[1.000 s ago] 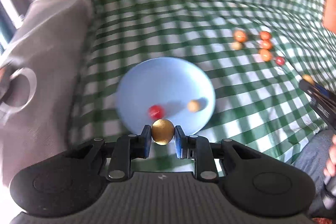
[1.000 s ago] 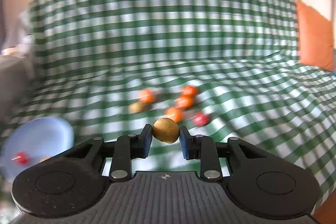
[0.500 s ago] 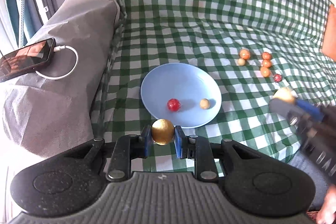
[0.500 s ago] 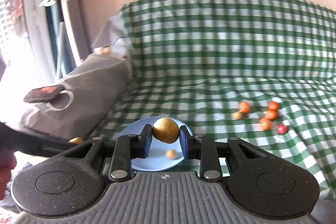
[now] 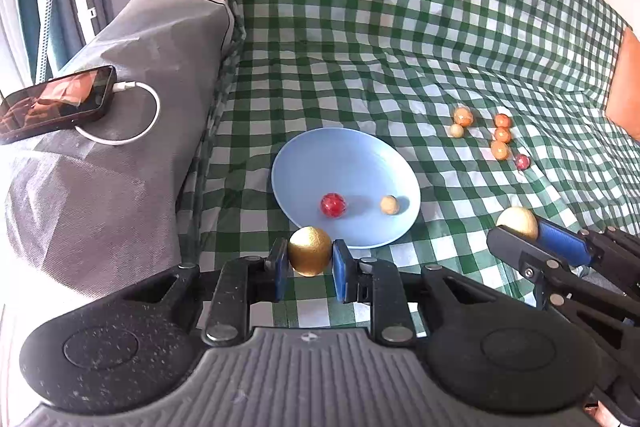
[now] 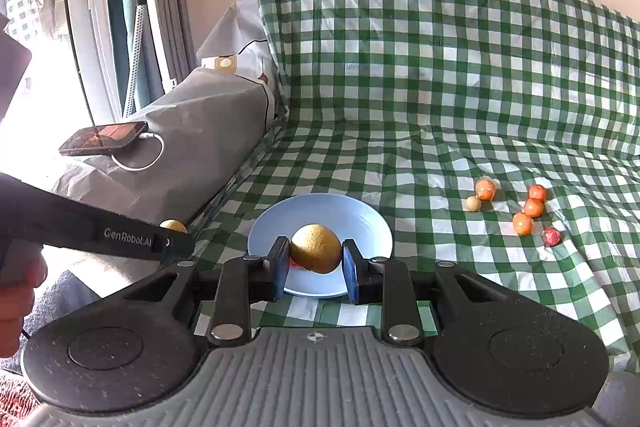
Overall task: Organize fruits
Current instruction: 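Carry both yellow fruits over the blue plate and open both grippers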
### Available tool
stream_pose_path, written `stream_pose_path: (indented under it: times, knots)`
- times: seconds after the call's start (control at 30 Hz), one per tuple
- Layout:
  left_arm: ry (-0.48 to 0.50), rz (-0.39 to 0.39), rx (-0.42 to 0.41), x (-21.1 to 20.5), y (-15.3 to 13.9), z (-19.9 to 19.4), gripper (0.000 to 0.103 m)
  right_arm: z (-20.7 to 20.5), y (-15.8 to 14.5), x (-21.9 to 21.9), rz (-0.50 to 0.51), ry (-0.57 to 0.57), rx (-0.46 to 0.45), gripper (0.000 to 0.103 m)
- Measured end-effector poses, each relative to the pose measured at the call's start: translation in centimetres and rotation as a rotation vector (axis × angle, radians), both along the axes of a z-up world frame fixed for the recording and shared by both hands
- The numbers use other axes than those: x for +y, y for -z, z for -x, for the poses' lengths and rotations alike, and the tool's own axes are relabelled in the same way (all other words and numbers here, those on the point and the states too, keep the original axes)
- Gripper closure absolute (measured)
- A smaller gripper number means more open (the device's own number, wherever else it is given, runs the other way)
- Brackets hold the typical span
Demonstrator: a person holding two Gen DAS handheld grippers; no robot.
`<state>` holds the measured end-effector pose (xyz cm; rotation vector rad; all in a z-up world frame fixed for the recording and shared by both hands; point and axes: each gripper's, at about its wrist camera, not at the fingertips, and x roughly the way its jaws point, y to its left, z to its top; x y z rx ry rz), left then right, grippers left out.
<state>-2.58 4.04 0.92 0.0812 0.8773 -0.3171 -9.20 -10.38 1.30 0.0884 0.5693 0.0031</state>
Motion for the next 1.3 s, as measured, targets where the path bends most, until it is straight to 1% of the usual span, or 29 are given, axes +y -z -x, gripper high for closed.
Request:
stream_pose_path:
  times: [0.83, 1.13, 1.23, 1.3]
  knots:
    - [-0.011, -0.010, 0.035, 0.2, 1.0, -1.5, 0.078, -1.1, 1.2, 0.2, -0.010, -0.018, 0.047, 0.073]
    - [-0.035, -0.004, 0.034, 0.0, 0.9, -4.1, 0.077, -2.7, 1.7, -0.4, -0.004, -0.004, 0.062, 0.073]
    - [-0.033, 0.019, 0.055, -0.2, 1.0, -5.6, 0.078, -3.8, 2.1, -0.5, 0.004, -0.004, 0.070, 0.073]
    - [-0.029, 0.019, 0.061, -0.7, 1.3, -6.7, 0.078, -4.6, 2.6, -0.5, 0.012, -0.006, 0.077, 0.073]
